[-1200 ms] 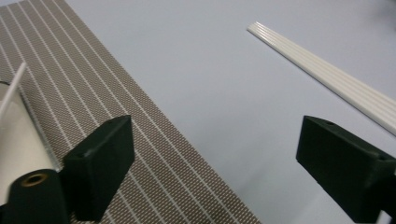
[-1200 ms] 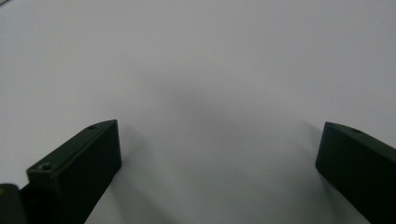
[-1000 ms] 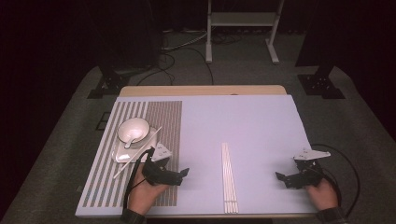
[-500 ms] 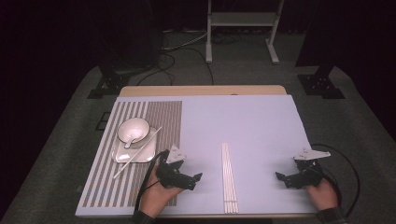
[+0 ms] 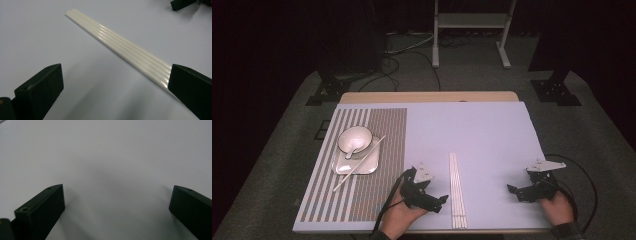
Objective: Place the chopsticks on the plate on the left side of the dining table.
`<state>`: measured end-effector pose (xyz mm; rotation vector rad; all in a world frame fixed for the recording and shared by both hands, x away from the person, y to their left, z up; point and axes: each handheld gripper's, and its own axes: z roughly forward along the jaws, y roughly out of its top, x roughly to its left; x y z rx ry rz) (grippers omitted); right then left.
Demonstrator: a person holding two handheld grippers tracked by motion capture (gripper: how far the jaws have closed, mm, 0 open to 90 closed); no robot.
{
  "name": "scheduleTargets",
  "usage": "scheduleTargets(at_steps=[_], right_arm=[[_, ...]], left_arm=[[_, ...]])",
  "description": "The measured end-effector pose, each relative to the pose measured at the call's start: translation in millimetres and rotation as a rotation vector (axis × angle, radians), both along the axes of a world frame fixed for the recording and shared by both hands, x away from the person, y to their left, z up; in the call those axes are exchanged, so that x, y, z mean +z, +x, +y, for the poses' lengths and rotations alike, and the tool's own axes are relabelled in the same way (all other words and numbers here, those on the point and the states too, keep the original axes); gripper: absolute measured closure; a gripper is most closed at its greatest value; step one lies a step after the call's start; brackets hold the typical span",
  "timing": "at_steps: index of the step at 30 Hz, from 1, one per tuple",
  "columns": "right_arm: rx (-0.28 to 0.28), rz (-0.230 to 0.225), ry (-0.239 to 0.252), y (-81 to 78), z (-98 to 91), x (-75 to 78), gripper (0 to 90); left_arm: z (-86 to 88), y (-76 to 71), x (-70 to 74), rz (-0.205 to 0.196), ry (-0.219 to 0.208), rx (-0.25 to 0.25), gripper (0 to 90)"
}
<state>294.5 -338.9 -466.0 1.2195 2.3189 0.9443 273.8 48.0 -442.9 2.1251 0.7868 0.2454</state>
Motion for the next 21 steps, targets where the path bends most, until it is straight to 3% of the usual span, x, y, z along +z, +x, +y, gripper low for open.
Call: scheduleTargets(at_steps=[10,14,21], right_arm=[[0.000,0.000,0.000,0.0,0.0,0.0,0.0],[0.000,0.000,-0.001,-0.1,-0.1,0.0,0.0],[0.000,0.000,-0.001,-0.1,-0.1,0.0,0.0]], left_arm=[[-25.0,-9.4,-16.0,0.017,0.035,-0.049,0.0],[-27.1,-10.1,-21.3,0.017,0.062,-0.048,0.0],[-26.8,-12.0,-21.2,-0.005,0.072,-0.035,0.0]])
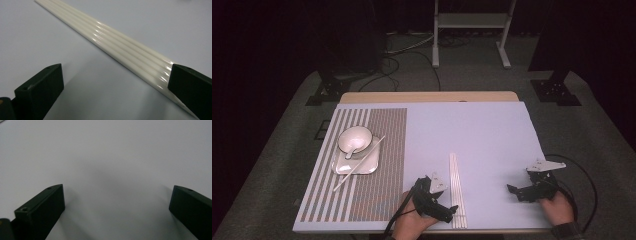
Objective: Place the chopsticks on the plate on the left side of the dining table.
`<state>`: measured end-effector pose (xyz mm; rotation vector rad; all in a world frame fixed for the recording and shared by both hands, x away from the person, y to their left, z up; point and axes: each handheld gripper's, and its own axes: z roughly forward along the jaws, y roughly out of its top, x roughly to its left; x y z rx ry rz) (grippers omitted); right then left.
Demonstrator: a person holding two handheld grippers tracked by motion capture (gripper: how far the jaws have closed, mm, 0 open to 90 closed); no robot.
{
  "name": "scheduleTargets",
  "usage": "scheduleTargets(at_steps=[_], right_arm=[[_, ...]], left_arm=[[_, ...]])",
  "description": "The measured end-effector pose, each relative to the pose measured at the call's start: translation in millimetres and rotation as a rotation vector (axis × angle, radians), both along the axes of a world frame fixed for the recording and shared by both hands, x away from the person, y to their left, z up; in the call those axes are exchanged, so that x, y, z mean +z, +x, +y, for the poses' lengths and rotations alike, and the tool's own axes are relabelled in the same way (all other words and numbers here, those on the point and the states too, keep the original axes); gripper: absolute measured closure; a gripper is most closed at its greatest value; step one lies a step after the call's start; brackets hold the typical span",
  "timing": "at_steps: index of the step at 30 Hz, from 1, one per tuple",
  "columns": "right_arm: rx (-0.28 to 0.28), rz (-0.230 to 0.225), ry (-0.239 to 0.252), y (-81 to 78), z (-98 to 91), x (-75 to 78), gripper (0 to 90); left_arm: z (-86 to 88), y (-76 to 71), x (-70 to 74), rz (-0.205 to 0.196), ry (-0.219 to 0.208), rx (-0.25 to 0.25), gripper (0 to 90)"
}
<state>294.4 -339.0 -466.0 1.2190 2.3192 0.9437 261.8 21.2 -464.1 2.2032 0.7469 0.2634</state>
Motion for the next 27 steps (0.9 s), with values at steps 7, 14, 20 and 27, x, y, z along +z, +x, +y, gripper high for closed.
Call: scheduleTargets(at_steps=[7,14,20,27], right_arm=[[0.000,0.000,0.001,0.1,0.1,0.0,0.0],[0.000,0.000,0.000,0.0,0.0,0.0,0.0],[-0.001,0.000,0.001,0.0,0.1,0.0,0.0],[0.000,0.000,0.000,0.1,0.0,0.0,0.0]], left_arm=[[-3.2,-2.0,1.1,-0.014,0.016,0.010,0.0],[-5.2,-3.8,-0.1,-0.018,0.038,0.007,0.0],[2.9,-3.8,0.4,-0.018,0.069,0.014,0.0],[16.4,-2.3,3.3,-0.020,0.081,0.033,0.0]])
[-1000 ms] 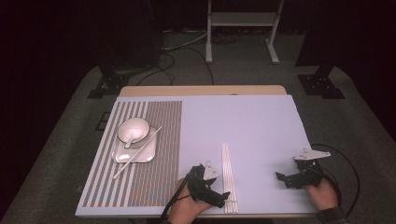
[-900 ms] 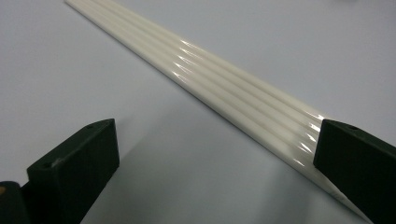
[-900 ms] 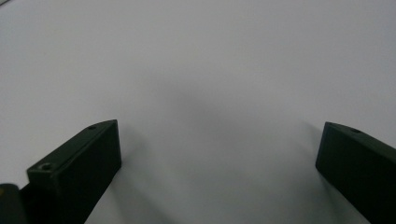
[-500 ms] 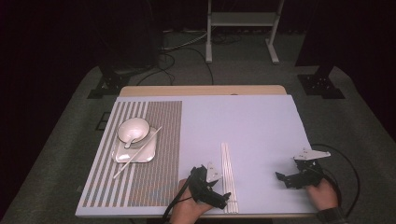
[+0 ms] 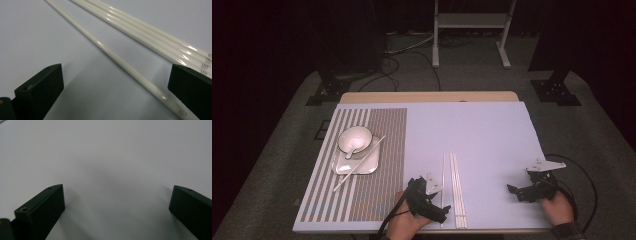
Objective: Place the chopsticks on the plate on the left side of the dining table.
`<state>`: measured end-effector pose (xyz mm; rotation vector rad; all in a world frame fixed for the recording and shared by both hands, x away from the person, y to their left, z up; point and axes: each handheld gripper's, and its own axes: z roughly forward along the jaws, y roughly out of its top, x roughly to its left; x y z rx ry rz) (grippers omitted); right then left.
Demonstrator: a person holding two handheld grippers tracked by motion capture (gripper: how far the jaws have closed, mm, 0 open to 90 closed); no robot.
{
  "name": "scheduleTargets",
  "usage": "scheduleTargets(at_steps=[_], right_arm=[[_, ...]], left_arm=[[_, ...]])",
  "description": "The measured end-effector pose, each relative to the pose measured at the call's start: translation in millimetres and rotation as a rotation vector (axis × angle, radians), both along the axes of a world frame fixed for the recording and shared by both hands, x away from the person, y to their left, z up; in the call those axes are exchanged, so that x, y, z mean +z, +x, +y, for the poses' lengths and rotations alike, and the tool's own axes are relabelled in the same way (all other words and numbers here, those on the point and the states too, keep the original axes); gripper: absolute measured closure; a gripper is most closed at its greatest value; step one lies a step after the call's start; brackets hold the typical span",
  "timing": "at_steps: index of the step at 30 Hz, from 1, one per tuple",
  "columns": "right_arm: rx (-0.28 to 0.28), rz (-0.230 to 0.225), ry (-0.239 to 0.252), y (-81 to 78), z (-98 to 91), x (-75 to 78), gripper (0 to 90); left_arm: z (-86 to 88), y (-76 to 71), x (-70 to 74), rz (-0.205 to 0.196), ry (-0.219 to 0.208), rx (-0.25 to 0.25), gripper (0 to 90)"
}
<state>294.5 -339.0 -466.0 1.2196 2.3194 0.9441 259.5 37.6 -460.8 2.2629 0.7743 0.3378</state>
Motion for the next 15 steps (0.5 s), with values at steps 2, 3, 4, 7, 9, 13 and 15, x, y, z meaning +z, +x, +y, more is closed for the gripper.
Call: scheduleTargets(at_steps=[2,3,4,7,9,13,15], right_arm=[[0.000,0.000,0.000,0.0,0.0,0.0,0.0],[0.000,0.000,0.000,0.0,0.0,0.0,0.0],[0.000,0.000,0.000,0.0,0.0,0.0,0.0],[0.000,0.000,0.000,0.0,0.0,0.0,0.0],[-0.001,0.000,0.001,0.0,0.0,0.0,0.0],[-0.001,0.002,0.001,0.1,0.1,0.0,0.0],[-0.001,0.002,0.001,0.1,0.1,0.0,0.0]], left_arm=[[3.9,0.0,0.5,-0.003,0.008,0.006,0.0],[5.8,-0.3,0.5,-0.004,0.012,0.008,0.0],[8.2,-0.4,0.4,-0.002,0.014,0.010,0.0],[12.7,-2.3,0.0,0.004,0.018,0.017,0.0],[14.8,-4.1,-0.8,0.009,0.020,0.015,0.0],[18.6,-7.9,-1.1,0.007,0.021,0.024,0.0],[21.3,-8.5,-0.6,-0.003,0.028,0.029,0.0]])
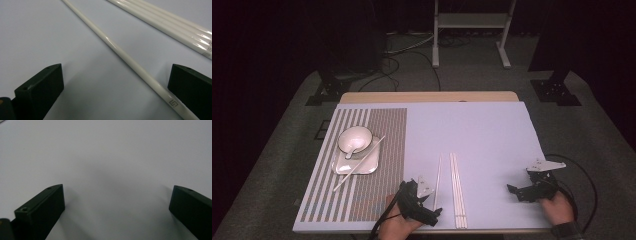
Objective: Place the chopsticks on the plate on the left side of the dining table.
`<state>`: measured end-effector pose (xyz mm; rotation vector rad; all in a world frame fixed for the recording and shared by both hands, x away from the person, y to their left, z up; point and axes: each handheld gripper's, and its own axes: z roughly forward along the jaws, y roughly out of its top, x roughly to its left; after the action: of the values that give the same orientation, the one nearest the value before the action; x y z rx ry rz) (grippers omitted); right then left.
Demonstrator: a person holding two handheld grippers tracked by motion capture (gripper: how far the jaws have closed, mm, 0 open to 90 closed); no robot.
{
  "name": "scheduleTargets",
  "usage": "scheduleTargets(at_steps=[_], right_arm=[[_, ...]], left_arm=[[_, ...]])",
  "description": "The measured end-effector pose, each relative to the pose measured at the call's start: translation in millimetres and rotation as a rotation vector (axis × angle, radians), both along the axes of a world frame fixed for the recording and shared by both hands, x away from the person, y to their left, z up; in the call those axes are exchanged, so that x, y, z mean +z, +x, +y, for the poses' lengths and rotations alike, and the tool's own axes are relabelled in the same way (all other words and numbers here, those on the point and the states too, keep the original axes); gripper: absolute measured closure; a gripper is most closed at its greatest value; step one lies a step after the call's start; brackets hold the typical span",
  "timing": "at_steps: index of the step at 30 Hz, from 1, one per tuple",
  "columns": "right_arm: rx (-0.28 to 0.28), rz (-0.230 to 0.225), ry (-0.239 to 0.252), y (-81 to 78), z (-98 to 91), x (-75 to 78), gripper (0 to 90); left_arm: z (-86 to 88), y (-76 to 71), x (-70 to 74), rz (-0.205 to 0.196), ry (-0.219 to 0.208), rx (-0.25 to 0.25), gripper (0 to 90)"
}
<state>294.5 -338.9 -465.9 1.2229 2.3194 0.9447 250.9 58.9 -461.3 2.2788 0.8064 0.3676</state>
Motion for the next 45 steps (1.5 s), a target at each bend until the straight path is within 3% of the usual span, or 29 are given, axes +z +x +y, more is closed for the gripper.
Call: scheduleTargets(at_steps=[11,25,37,45], right_arm=[[0.000,0.000,0.000,0.0,0.0,0.0,0.0],[0.000,0.000,0.000,0.0,0.0,0.0,0.0],[0.000,0.000,0.000,0.0,0.0,0.0,0.0],[0.000,0.000,0.000,0.0,0.0,0.0,0.0]], left_arm=[[17.5,2.4,3.2,-0.014,0.017,0.036,0.0],[38.3,4.0,4.6,-0.002,0.022,0.069,0.0],[48.2,-10.7,5.5,-0.005,0.002,0.090,0.0],[55.9,-13.4,4.5,-0.006,0.019,0.104,0.0]])
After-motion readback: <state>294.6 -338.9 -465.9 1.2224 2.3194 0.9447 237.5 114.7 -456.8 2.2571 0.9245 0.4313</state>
